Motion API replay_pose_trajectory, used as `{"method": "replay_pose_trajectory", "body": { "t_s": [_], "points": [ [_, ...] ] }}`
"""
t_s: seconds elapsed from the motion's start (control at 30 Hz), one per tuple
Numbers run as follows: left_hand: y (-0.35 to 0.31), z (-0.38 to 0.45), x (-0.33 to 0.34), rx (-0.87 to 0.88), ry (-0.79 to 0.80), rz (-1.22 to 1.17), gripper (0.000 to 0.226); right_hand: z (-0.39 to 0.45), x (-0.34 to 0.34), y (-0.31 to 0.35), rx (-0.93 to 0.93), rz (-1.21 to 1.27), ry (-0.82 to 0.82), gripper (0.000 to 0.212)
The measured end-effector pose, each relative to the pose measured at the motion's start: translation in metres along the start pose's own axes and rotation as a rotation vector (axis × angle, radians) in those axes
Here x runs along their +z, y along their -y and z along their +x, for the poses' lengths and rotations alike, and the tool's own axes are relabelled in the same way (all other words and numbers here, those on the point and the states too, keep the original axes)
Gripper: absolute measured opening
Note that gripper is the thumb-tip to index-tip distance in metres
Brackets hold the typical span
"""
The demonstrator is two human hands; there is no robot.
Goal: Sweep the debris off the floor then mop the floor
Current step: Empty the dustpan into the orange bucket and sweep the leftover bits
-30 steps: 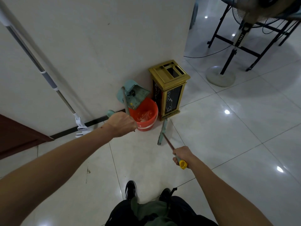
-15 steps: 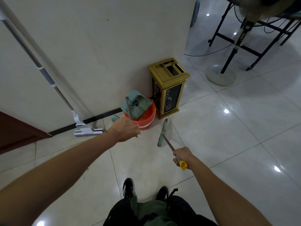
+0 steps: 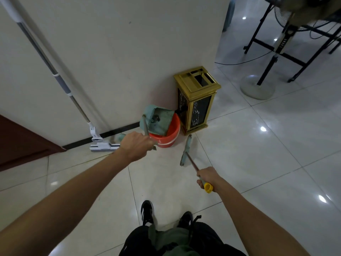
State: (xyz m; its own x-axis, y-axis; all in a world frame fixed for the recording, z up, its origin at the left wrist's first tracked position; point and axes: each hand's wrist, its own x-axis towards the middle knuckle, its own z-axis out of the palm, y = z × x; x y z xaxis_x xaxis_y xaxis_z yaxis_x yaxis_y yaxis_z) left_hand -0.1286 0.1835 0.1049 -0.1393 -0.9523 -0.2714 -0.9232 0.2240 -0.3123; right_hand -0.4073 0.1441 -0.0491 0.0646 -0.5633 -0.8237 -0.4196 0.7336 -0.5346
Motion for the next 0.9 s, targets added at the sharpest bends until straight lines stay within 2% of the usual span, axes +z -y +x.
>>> {"method": "replay_pose_trajectory", "body": {
  "t_s": [0.37,0.6,0.9],
  "points": [
    [0.027,-0.092,0.023,-0.609,-0.23,-0.436,0.025,-0.021,0.066,0.016,-0.021,-0.105,0.11,0.029],
    [0.054,-0.191,0.073,-0.896,-0.195,-0.559,0.017,-0.051,0.148,0.017,-0.04,-0.087,0.17,0.033],
    [0.059,-0.35,0.172,-1.186,-0.133,-0.725,0.014,-0.095,0.261,-0.006,-0.032,-0.262,0.236,0.032]
  ]
}}
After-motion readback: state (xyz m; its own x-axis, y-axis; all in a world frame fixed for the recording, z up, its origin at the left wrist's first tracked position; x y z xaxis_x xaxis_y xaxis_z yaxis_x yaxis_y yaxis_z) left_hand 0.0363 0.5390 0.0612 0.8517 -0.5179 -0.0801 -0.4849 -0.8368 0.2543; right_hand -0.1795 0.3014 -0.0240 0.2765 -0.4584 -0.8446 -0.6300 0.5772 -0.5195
